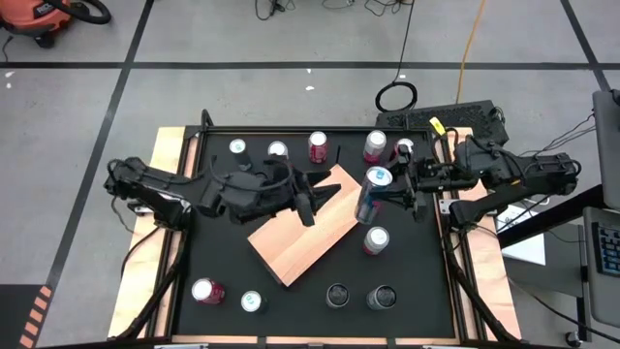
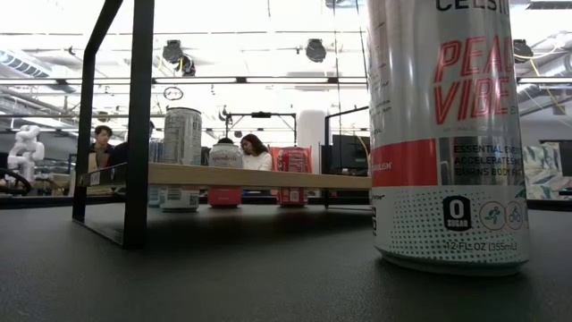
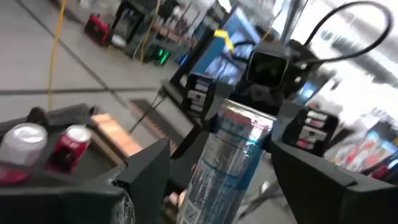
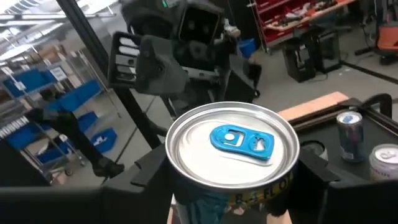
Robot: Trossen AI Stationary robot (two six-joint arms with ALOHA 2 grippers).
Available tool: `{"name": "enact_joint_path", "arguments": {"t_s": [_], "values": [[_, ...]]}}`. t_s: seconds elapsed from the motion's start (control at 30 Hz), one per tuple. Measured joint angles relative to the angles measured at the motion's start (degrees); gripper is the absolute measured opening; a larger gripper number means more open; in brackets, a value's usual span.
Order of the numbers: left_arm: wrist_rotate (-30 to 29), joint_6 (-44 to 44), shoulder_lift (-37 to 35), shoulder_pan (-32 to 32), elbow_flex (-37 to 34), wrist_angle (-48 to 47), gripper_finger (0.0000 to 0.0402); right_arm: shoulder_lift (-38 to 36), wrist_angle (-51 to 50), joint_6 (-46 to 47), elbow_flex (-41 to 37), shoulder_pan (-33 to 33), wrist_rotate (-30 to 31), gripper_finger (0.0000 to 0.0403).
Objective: Place canned beverage on shelf
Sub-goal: Put the bottom right blue soda can on the shelf
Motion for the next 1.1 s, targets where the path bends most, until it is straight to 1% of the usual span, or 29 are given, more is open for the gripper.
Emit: {"name": "enact_joint_path", "arguments": {"t_s": [0.1,0.17,0.27,0.33,0.47,0.57,0.67,0.73,0.93,1.0,1.1], "values": [[2.62,0.82,0.22,0.76,5.55,-9.76,0.0283,0.45,-1.85,-0.08,0.09,0.0,0.0,0.0205],[4.31,0.94,0.53,1.52,8.39,-14.04,0.0283,0.8,-2.78,-0.11,0.09,0.0,0.0,0.0205],[7.45,0.92,0.81,2.8,10.6,-19.21,0.0283,1.25,-4.23,-0.15,0.09,0.0,-0.02,0.0205],[10.56,0.89,0.81,3.82,10.83,-20.2,0.0283,1.63,-5.6,-0.15,0.09,0.0,-0.02,0.0205],[14.88,1.0,0.81,5.18,10.86,-22.13,0.0283,2.41,-6.28,-0.64,0.09,0.0,-0.02,0.0205],[17.76,1.03,1.06,6.12,10.86,-23.98,0.0283,3.09,-6.11,-3.33,0.09,0.0,0.02,0.0205],[19.14,2.13,1.6,6.53,10.88,-25.83,0.0283,4.26,-6.12,-5.56,0.09,-0.02,0.14,0.0205],[19.37,4.0,1.77,6.57,10.82,-26.05,0.0283,5.1,-5.86,-5.64,0.09,-0.02,0.25,0.0205],[20.41,5.11,3.05,6.53,10.84,-26.26,0.0285,7.0,-3.55,-4.69,0.09,-0.02,0.77,0.0205],[20.94,5.45,3.68,6.53,10.86,-26.51,0.0295,7.38,-3.42,-4.69,0.09,-0.02,2.17,0.0205],[20.96,5.45,4.77,6.53,10.86,-27.88,0.0323,7.56,-2.54,-4.7,0.09,-0.02,3.78,0.0205]]}}
